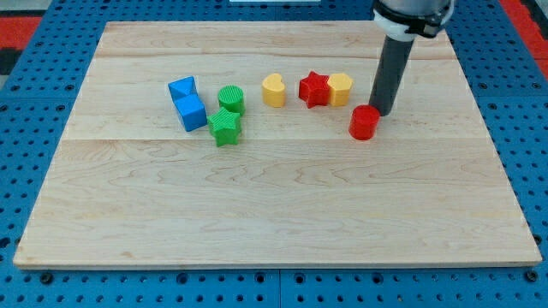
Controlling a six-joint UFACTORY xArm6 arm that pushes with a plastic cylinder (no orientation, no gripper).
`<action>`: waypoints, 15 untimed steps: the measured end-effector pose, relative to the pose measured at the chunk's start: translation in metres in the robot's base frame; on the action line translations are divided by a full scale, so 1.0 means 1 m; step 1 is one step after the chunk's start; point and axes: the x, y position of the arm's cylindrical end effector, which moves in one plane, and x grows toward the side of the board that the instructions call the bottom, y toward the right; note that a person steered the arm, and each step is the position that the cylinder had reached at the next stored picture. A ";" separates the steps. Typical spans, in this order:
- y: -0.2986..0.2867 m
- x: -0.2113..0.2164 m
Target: Push the red circle to the center of the board
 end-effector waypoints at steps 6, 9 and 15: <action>-0.035 -0.004; -0.082 0.014; -0.055 0.018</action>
